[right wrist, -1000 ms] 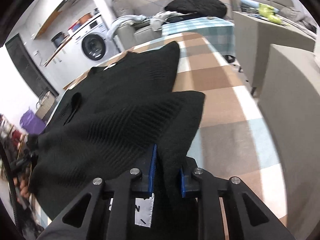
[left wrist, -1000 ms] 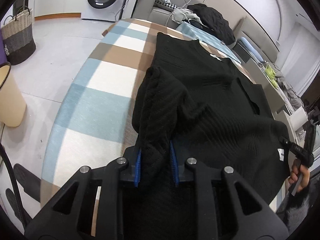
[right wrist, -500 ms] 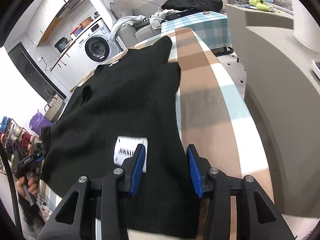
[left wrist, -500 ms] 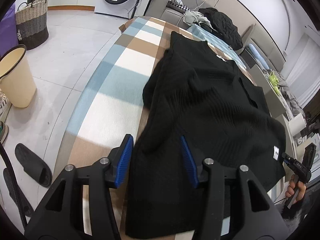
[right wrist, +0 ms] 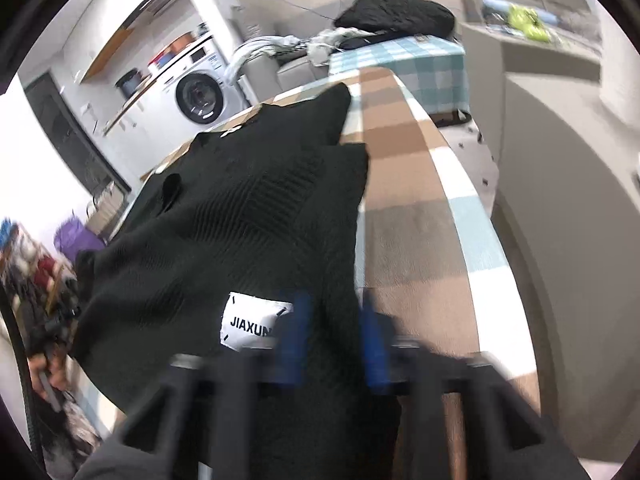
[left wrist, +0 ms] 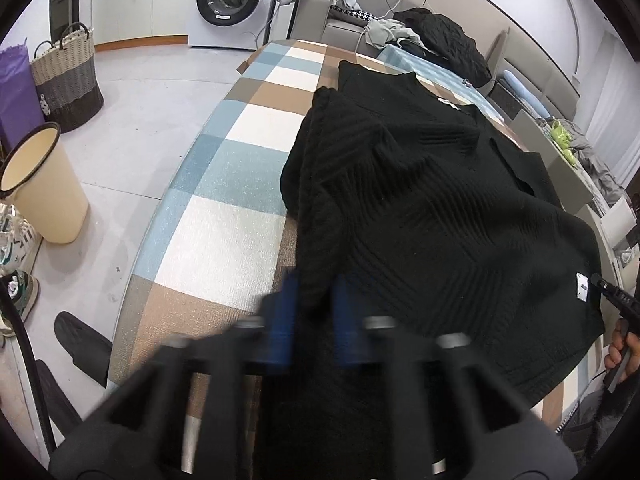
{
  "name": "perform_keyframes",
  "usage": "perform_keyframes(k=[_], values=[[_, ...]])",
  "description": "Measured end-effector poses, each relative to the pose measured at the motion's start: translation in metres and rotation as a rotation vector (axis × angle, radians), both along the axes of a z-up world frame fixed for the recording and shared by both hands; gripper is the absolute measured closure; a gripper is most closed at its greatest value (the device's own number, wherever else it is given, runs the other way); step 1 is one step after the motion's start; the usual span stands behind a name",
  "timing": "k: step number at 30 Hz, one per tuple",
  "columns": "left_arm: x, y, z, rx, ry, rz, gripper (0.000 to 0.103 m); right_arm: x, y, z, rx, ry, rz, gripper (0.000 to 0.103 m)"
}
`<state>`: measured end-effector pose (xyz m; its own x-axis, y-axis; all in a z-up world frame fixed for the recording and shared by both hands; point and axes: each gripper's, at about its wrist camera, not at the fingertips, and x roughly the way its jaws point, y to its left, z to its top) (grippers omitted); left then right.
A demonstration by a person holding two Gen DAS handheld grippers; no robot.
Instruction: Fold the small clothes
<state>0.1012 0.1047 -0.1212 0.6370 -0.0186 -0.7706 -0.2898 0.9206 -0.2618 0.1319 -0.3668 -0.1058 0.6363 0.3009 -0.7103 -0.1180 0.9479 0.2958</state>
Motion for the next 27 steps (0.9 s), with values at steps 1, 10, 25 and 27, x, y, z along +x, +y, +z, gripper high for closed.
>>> perform_keyframes(k=[1, 10, 25, 27], values=[[-0.004, 0.003, 0.002, -0.026, -0.019, 0.009, 0.099, -0.003, 0.002, 0.003, -0.006, -0.017, 0.011, 0.098], [-0.073, 0.001, 0.055, -0.05, -0.212, 0.009, 0.101, -0.08, -0.014, 0.045, 0.179, -0.294, 0.046, 0.099], [-0.012, 0.027, 0.116, -0.023, -0.343, 0.033, 0.101, -0.021, -0.003, 0.095, 0.12, -0.345, -0.049, 0.099], [0.018, 0.032, 0.112, -0.017, -0.318, 0.039, 0.1, 0.01, -0.001, 0.09, 0.102, -0.304, -0.088, 0.099]])
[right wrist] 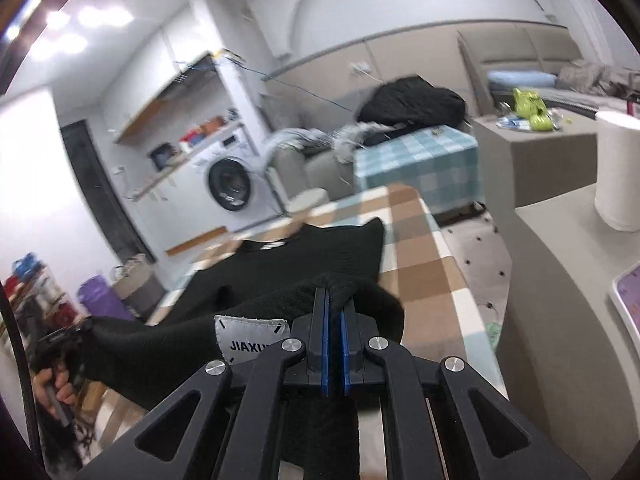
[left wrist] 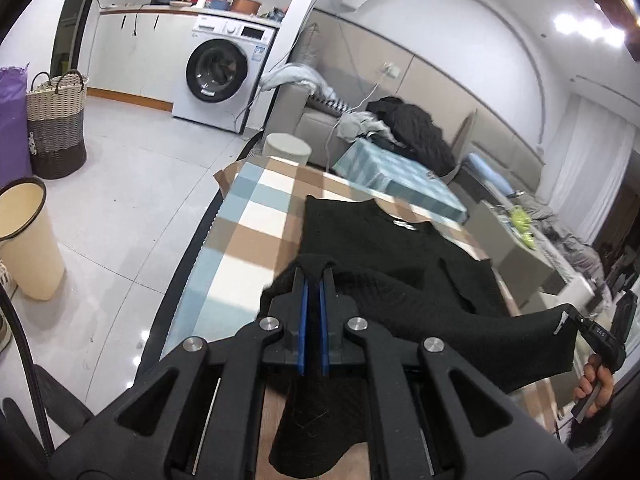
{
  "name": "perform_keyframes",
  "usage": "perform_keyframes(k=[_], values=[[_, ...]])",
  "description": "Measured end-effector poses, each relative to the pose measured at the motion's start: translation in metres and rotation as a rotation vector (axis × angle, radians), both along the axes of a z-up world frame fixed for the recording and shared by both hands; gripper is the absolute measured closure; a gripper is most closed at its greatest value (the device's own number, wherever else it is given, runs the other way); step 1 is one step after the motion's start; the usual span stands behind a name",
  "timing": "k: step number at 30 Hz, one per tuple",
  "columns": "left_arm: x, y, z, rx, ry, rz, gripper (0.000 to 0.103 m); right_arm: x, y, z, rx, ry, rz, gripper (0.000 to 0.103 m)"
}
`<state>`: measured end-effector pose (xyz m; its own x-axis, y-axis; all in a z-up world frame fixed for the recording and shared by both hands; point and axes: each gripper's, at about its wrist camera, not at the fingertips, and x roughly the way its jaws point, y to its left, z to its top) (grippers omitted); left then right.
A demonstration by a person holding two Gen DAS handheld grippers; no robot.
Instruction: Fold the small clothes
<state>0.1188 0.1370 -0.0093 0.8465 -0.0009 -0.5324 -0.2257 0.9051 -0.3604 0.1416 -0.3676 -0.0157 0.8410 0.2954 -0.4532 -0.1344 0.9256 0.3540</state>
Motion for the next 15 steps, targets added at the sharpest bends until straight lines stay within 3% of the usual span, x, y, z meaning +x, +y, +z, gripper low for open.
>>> perform_keyframes(k=[5, 9, 10, 11, 14, 15], values=[[0.071, 0.014, -0.025, -0.02, 0.069, 0.022, 0.1, 0.07, 0.005, -0.021, 0.012, 0.093, -0.076, 0.099], [0.103, 0.02, -0.054, -0.037, 0.177, 0.041, 0.098, 0.11, 0.005, -0.046, 0.021, 0.188, -0.093, 0.096], [0.105, 0.021, -0.059, -0.04, 0.203, 0.049, 0.094, 0.112, 0.004, -0.05, 0.022, 0.208, -0.102, 0.085], [0.105, 0.022, -0.064, -0.044, 0.222, 0.047, 0.083, 0.114, 0.001, -0.054, 0.017, 0.233, -0.118, 0.063], [0.088, 0.02, -0.071, -0.063, 0.224, 0.019, 0.046, 0.095, -0.01, -0.058, 0.046, 0.224, -0.128, 0.056], [0.083, 0.019, -0.074, -0.06, 0.222, 0.013, 0.045, 0.09, -0.012, -0.06, 0.041, 0.237, -0.115, 0.056]])
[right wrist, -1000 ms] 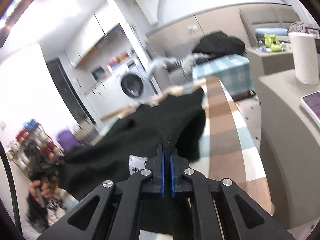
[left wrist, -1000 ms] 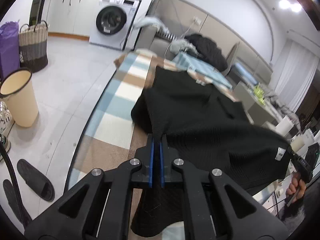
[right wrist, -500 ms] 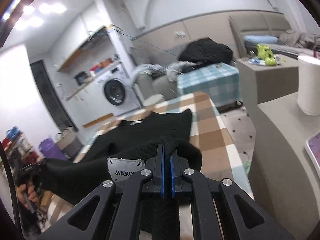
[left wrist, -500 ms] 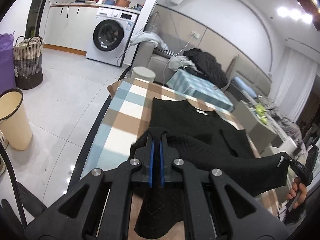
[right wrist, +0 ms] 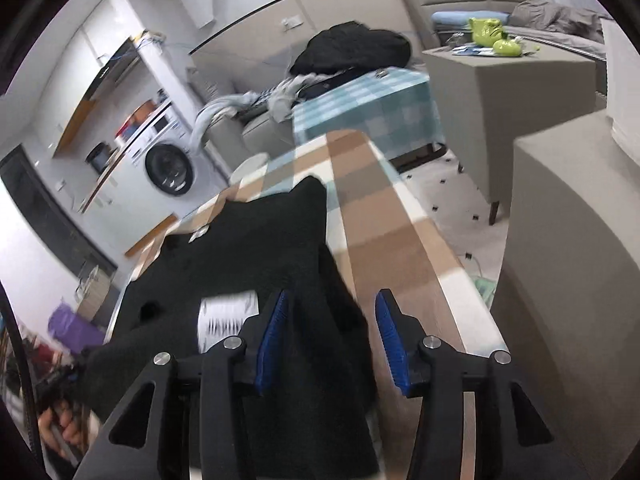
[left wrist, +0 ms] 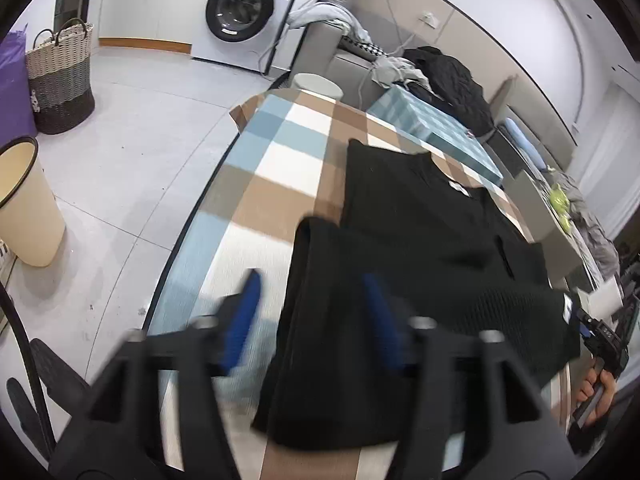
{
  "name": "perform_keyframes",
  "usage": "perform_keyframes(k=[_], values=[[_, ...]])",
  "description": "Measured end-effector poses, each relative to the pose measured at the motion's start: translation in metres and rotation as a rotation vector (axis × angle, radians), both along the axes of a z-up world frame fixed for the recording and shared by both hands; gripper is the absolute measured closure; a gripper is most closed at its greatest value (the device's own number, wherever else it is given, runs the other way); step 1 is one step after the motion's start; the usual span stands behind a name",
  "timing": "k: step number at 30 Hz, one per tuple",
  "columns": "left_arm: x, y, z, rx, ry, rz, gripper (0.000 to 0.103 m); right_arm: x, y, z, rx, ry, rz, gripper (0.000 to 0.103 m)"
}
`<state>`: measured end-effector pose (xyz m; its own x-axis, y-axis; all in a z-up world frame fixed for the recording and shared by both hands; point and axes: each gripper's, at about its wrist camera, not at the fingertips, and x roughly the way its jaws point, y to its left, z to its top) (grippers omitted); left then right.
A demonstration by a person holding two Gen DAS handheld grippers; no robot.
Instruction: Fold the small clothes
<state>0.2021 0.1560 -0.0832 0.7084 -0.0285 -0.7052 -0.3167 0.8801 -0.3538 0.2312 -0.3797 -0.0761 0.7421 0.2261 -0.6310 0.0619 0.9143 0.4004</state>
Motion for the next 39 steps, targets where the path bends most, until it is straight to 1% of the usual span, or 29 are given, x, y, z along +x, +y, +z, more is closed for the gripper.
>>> perform_keyframes(k=[4, 6, 8, 10, 13, 14, 16, 17, 18, 19, 20, 21, 23, 26, 31, 35, 39], values=[[-0.01, -0.01, -0.018, -0.009, 0.048, -0.054, 0.044, -0.022, 0.0, -0.018, 0.038, 0.054, 0.066, 0.055], [-0.01, -0.016, -0.027, -0.007, 0.065, -0.067, 0.044, -0.025, 0.008, -0.027, 0.032, 0.075, 0.112, 0.055], [-0.009, -0.021, -0.033, -0.012, 0.07, -0.073, 0.045, -0.026, 0.016, -0.031, 0.018, 0.081, 0.138, 0.056], [-0.007, -0.025, -0.037, -0.017, 0.068, -0.074, 0.045, -0.024, 0.022, -0.033, 0.003, 0.078, 0.141, 0.056], [-0.003, -0.03, -0.04, 0.001, 0.084, -0.067, 0.045, -0.022, 0.025, -0.034, 0.005, 0.074, 0.148, 0.056], [-0.002, -0.032, -0.04, 0.007, 0.08, -0.063, 0.045, -0.02, 0.028, -0.035, -0.013, 0.076, 0.151, 0.056], [0.0, -0.035, -0.041, 0.012, 0.075, -0.061, 0.049, -0.018, 0.029, -0.035, -0.015, 0.074, 0.15, 0.056], [0.001, -0.035, -0.041, 0.009, 0.073, -0.064, 0.055, -0.018, 0.03, -0.036, -0.013, 0.075, 0.152, 0.056], [0.002, -0.036, -0.041, 0.001, 0.067, -0.066, 0.064, -0.017, 0.03, -0.037, -0.017, 0.075, 0.152, 0.056], [0.003, -0.037, -0.042, -0.007, 0.064, -0.072, 0.068, -0.017, 0.03, -0.037, -0.014, 0.072, 0.153, 0.06], [0.003, -0.038, -0.042, -0.011, 0.062, -0.078, 0.076, -0.017, 0.031, -0.037, -0.011, 0.069, 0.158, 0.065], [0.004, -0.041, -0.043, -0.002, 0.061, -0.085, 0.077, -0.017, 0.033, -0.037, -0.01, 0.065, 0.164, 0.069], [0.003, -0.046, -0.04, 0.023, 0.059, -0.1, 0.081, -0.02, 0.036, -0.035, -0.024, 0.047, 0.164, 0.079], [0.0, -0.051, -0.037, 0.037, 0.064, -0.117, 0.083, -0.024, 0.038, -0.035, -0.031, 0.044, 0.169, 0.084], [-0.013, -0.057, -0.035, 0.053, 0.071, -0.134, 0.084, -0.034, 0.036, -0.036, -0.016, 0.061, 0.173, 0.084], [-0.033, -0.059, -0.035, 0.058, 0.075, -0.139, 0.084, -0.054, 0.035, -0.037, -0.016, 0.073, 0.181, 0.084], [-0.067, -0.064, -0.033, 0.066, 0.079, -0.15, 0.084, -0.082, 0.034, -0.037, -0.005, 0.085, 0.183, 0.084]])
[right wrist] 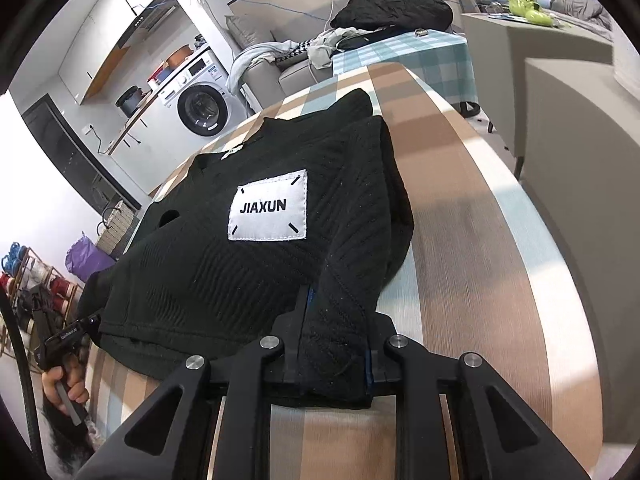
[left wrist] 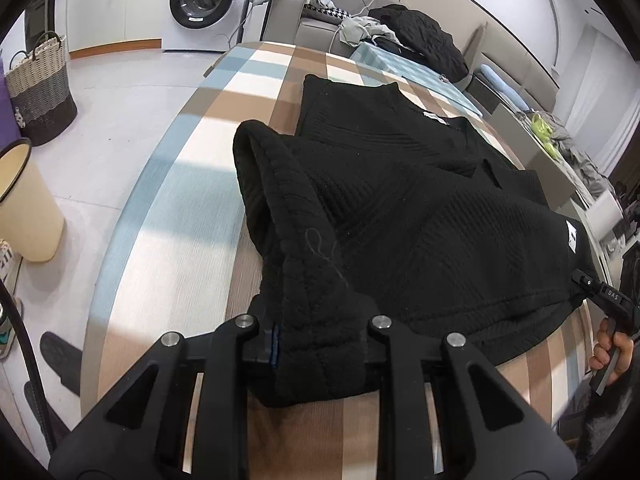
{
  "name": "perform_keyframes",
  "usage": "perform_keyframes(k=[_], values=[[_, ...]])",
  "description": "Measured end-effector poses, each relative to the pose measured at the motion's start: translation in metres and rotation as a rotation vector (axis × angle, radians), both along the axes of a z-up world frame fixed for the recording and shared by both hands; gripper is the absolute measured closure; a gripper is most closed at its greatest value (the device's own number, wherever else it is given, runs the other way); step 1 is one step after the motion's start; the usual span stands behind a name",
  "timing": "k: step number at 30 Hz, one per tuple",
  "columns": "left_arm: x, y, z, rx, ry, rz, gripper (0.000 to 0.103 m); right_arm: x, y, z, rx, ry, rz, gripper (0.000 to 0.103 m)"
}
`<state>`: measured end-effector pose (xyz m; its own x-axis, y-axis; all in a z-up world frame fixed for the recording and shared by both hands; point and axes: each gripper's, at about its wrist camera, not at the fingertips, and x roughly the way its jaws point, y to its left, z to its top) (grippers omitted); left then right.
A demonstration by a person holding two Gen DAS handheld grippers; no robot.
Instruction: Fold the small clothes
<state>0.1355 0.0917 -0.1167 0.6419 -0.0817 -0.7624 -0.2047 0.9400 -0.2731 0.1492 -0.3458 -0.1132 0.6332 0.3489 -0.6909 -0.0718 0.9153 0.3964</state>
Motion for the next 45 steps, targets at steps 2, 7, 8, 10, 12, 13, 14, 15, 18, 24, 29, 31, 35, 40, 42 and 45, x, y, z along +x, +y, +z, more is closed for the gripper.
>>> perform_keyframes(k=[2, 7, 8, 10, 12, 13, 14, 15, 18, 24, 29, 31, 35, 40, 42, 45], values=[[-0.019, -0.003, 0.001, 0.011, 0.003, -0.008, 0.084, -0.021, -0.001, 0.0, 0.008, 0.008, 0.002, 0.084], [-0.065, -0.008, 0.0, -0.011, 0.007, 0.007, 0.084, -0.063, -0.003, -0.001, 0.012, 0.025, 0.016, 0.084], [-0.072, -0.009, -0.001, -0.01, 0.006, 0.01, 0.084, -0.07, -0.003, -0.001, 0.013, 0.03, 0.017, 0.084], [-0.083, -0.01, -0.001, -0.021, 0.003, 0.019, 0.084, -0.082, -0.004, -0.002, 0.011, 0.036, 0.022, 0.084], [-0.089, -0.008, -0.001, -0.043, -0.004, 0.03, 0.084, -0.087, -0.007, -0.002, 0.02, 0.04, 0.015, 0.084], [-0.091, -0.006, -0.001, -0.055, -0.006, 0.04, 0.083, -0.085, -0.008, -0.002, 0.024, 0.043, 0.008, 0.083], [-0.093, -0.004, 0.0, -0.065, -0.004, 0.047, 0.082, -0.084, -0.01, -0.003, 0.028, 0.047, 0.003, 0.08], [-0.092, -0.002, 0.001, -0.074, -0.002, 0.053, 0.081, -0.083, -0.011, -0.002, 0.035, 0.053, 0.001, 0.078], [-0.095, 0.001, 0.01, -0.07, -0.011, 0.059, 0.08, -0.088, -0.014, 0.005, 0.029, 0.04, -0.008, 0.071], [-0.101, 0.005, 0.035, -0.066, -0.057, 0.04, 0.066, -0.097, -0.029, 0.026, 0.016, -0.022, -0.021, 0.059], [-0.093, 0.009, 0.04, -0.07, -0.062, 0.046, 0.064, -0.095, -0.033, 0.037, 0.012, -0.053, -0.02, 0.059], [-0.089, 0.013, 0.037, -0.084, -0.059, 0.06, 0.064, -0.091, -0.031, 0.038, 0.011, -0.061, -0.005, 0.059], [-0.083, 0.017, 0.031, -0.093, -0.058, 0.088, 0.069, -0.077, -0.023, 0.034, -0.004, -0.059, 0.016, 0.059], [-0.088, 0.018, 0.031, -0.085, -0.077, 0.098, 0.087, -0.068, -0.013, 0.028, -0.068, -0.047, 0.037, 0.08], [-0.089, 0.019, 0.029, -0.088, -0.072, 0.101, 0.087, -0.067, -0.014, 0.026, -0.075, -0.031, 0.031, 0.079], [-0.091, 0.019, 0.028, -0.084, -0.062, 0.104, 0.086, -0.071, -0.021, 0.028, -0.065, -0.039, 0.009, 0.058]])
